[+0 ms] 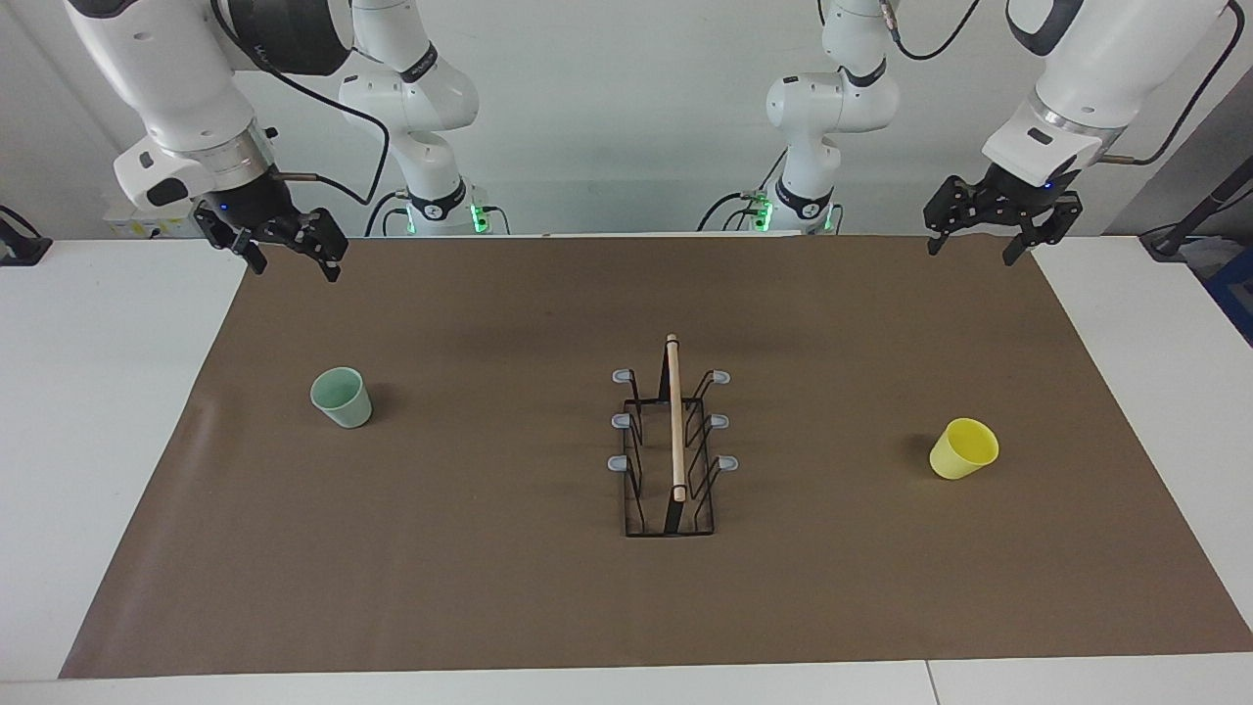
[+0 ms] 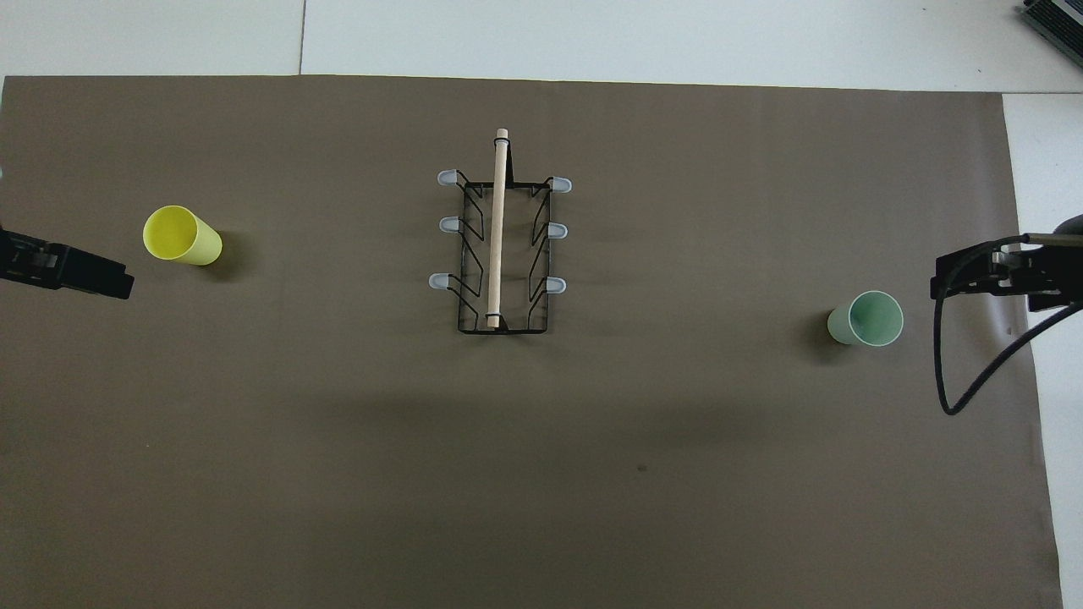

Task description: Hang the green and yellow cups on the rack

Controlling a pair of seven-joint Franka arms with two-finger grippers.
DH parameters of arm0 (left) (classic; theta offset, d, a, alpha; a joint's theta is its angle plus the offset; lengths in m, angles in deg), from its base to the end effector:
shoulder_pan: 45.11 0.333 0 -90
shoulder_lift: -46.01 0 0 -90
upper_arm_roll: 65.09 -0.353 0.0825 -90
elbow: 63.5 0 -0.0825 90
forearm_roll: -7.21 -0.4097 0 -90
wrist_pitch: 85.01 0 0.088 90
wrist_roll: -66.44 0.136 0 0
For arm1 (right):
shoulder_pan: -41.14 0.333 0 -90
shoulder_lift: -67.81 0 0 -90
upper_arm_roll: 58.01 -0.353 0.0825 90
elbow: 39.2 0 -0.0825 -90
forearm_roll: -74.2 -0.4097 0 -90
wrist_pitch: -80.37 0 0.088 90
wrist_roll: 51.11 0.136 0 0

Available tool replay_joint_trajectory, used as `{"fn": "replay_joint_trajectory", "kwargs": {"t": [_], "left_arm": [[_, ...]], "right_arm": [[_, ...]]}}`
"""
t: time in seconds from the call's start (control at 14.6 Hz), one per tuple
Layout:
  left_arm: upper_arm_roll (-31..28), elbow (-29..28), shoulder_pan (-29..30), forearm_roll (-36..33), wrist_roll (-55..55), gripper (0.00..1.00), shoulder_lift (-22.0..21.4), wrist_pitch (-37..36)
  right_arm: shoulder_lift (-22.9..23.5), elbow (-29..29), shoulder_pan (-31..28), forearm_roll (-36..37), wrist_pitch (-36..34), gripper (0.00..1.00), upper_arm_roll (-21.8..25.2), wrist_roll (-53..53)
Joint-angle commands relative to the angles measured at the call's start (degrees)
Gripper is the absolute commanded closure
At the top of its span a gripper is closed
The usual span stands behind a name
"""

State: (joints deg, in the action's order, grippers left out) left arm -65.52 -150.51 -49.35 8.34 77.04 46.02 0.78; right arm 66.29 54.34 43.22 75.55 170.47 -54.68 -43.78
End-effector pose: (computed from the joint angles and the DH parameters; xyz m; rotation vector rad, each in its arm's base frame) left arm 0.5710 -0.0408 0.6518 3.0956 -0.3933 -0.0316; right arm 0.5687 -0.0160 0.6172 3.1087 -0.2324 -0.0504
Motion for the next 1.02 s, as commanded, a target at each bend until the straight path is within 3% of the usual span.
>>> {"fn": "replay_joint_trajectory", "kwargs": {"t": [0.0, 0.14, 0.34, 0.48, 0.75, 0.96], "left_arm": [[-0.36, -1.67, -0.42, -0.69, -0.05, 0.00, -1.67, -0.18], [-0.36, -1.67, -0.42, -0.69, -0.05, 0.00, -1.67, -0.18], [-0.36, -1.67, -0.42, -0.69, -0.05, 0.00, -1.67, -0.18], [-0.36, -1.67, -0.42, -0.69, -0.05, 0.00, -1.67, -0.18], [-0.36, -1.67, -0.42, -0.69, -0.05, 0.00, -1.67, -0.18], [-0.36, -1.76, -0.42, -0.69, -0.05, 0.00, -1.59, -0.18]], "right_arm": [[-1.72, 2.08, 0.03, -0.47, 0.43, 0.00, -0.17, 1.01], [-2.07, 2.34, 0.21, -0.47, -1.51, 0.00, -0.25, 2.34], [-5.23, 8.56, 0.47, -1.25, -0.63, 0.00, -0.34, 0.24], [-6.21, 12.78, 1.26, -2.93, 4.95, 0.00, -0.34, -0.29], [1.24, 13.24, 2.40, 0.92, 10.96, 0.00, -0.43, -11.70], [7.92, 12.10, 5.29, 8.20, 14.73, 0.00, -0.61, -12.43]]}}
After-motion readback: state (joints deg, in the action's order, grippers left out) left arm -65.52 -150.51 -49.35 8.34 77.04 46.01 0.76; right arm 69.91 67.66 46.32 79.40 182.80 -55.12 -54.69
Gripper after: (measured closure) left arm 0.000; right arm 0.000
